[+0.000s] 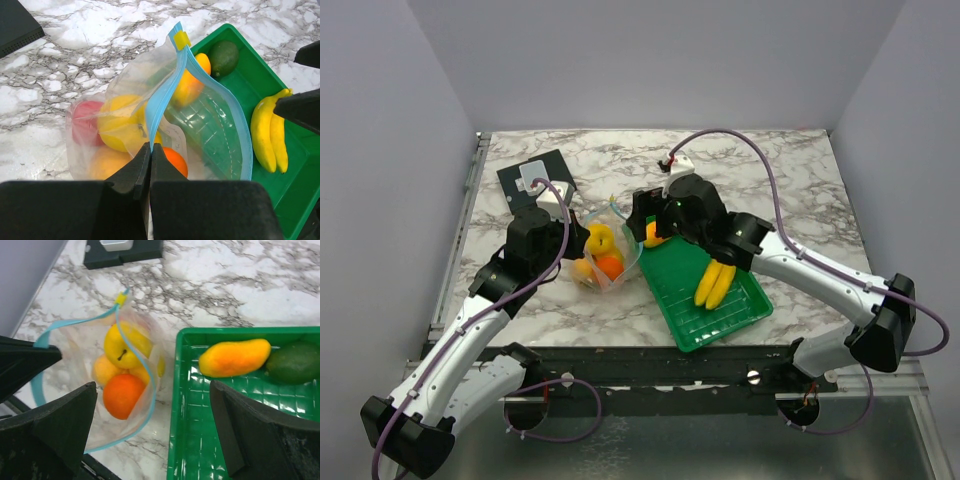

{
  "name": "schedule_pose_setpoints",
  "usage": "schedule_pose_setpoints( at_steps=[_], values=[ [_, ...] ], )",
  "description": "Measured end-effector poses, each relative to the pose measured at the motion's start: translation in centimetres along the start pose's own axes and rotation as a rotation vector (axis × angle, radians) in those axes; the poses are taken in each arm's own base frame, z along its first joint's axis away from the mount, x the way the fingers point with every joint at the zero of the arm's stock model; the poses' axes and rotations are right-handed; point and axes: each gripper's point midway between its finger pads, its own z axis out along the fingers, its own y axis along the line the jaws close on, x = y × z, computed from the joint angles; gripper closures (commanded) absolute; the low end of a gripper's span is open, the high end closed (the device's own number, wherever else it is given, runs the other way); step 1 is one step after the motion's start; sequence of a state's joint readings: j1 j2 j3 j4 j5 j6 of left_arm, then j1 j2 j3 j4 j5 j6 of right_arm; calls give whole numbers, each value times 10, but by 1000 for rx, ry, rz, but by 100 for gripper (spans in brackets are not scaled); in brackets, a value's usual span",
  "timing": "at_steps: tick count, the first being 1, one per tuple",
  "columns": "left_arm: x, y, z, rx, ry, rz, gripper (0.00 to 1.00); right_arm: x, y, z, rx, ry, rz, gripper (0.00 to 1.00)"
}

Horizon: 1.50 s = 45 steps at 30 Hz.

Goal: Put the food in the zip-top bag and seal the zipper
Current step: Pick up the fake fruit from the bin.

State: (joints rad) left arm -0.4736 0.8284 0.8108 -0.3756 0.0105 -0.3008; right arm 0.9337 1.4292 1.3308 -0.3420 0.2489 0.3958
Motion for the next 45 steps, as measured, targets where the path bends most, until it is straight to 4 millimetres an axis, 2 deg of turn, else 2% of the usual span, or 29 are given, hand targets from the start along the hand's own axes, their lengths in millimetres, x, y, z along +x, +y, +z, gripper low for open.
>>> schedule_pose_setpoints(
  at_steps=[9,13,20,29,38,45],
  values=[
    [0,0,0,0,0,0,100,26,-53,8,188,40,44,2],
    [0,0,0,0,0,0,100,29,-79,11,259,54,92,4],
    [0,0,0,0,0,0,100,43,-117,29,376,84,195,11],
    [0,0,0,0,0,0,100,64,-156,39,492,103,345,19],
    [0,0,0,0,0,0,100,90,-190,57,614,123,521,16],
    [0,0,0,0,0,0,100,104,-207,65,673,131,608,16]
  ],
)
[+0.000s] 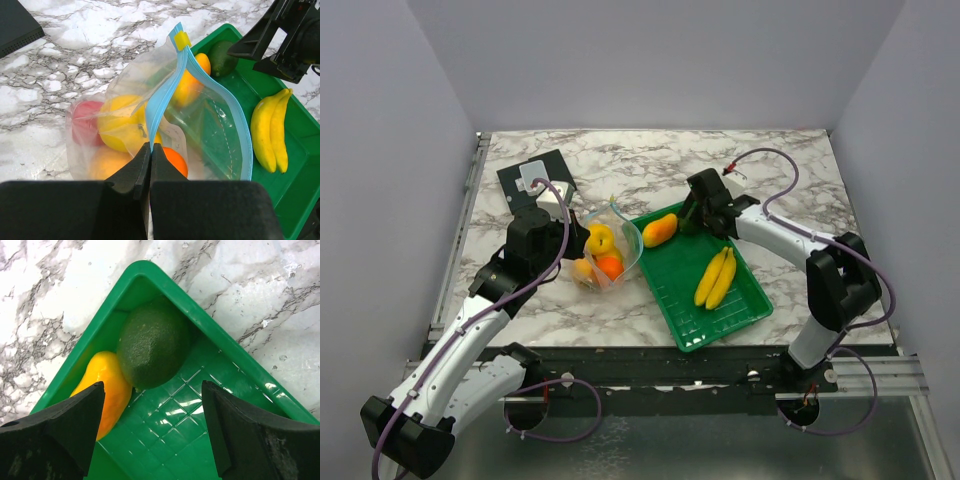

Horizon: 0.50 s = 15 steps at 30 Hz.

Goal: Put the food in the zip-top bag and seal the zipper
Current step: Pick up the fake fruit from the bin.

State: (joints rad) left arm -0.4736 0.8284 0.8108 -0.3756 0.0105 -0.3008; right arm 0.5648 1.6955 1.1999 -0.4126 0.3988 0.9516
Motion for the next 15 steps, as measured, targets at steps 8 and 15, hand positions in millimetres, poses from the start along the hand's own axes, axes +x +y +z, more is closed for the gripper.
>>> schedule_pose_setpoints(
  at_steps=[8,15],
  values=[
    [0,0,0,0,0,0,100,1,-2,16,31,10,33,16],
    [0,0,0,0,0,0,100,1,-3,26,48,14,48,17]
  ],
)
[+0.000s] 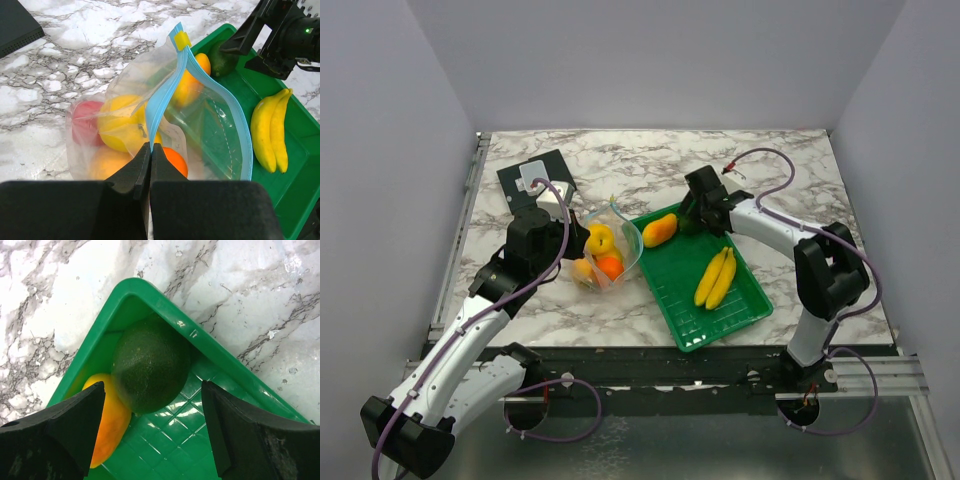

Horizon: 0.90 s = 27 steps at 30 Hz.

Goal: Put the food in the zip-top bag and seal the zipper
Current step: Pick up the fake fruit from the bin.

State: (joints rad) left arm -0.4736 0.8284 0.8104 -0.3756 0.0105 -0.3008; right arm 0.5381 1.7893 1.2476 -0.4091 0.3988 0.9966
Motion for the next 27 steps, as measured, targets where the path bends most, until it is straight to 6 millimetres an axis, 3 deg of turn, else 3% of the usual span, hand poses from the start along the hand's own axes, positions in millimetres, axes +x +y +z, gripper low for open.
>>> schedule_pose_setpoints(
  at_steps=[9,17,21,27],
  values=[
    [0,0,0,0,0,0,100,-7,3,9,1,-10,18,22],
    [0,0,0,0,0,0,100,1,1,19,13,9,10,30],
    [0,0,0,0,0,0,100,3,2,19,9,17,8,40],
    [0,0,0,0,0,0,100,3,2,19,6,20,-6,62]
  ],
)
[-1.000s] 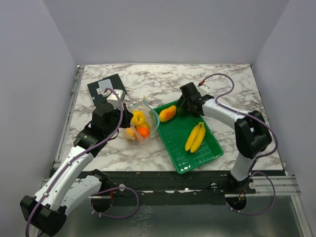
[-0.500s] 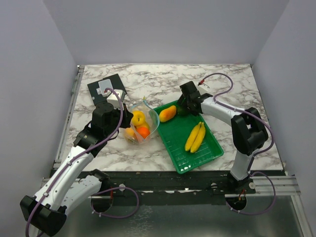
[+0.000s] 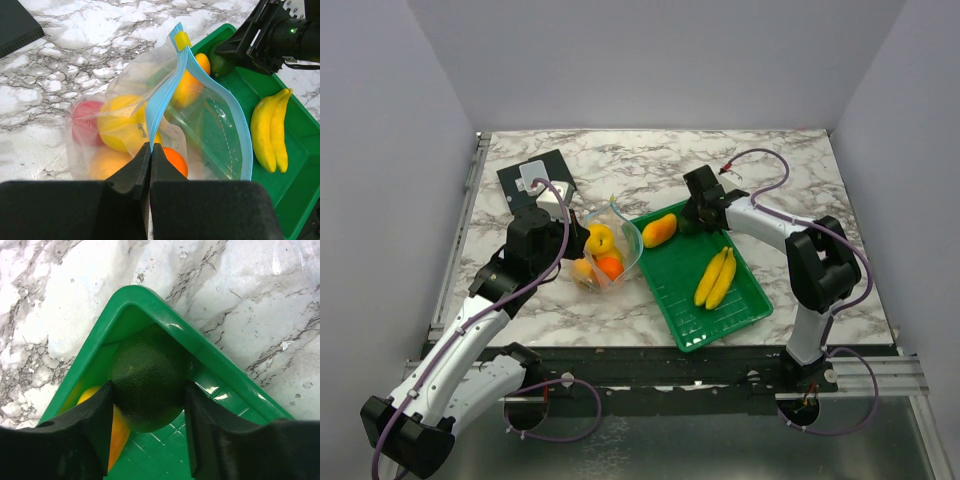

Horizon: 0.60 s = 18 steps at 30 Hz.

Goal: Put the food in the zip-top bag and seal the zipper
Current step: Pick up the fake fruit from the bin.

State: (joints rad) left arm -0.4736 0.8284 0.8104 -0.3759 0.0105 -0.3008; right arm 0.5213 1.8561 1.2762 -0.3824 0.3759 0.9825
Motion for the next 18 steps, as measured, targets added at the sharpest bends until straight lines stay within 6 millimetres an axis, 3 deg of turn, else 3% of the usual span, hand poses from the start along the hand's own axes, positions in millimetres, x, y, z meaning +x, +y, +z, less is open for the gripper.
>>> schedule_pose_setpoints(
  at_steps=[5,9,12,18],
  values=[
    [0,0,0,0,0,0,100,-1,0,-1,-5,-2,-18,75],
    [0,0,0,0,0,0,100,-4,1,-9,-26,-6,-42,78],
    [0,0,0,0,0,0,100,-6,4,-20,-76,-6,-69,83],
    [0,0,0,0,0,0,100,-6,15,-53,-247,2,-138,84]
  ],
)
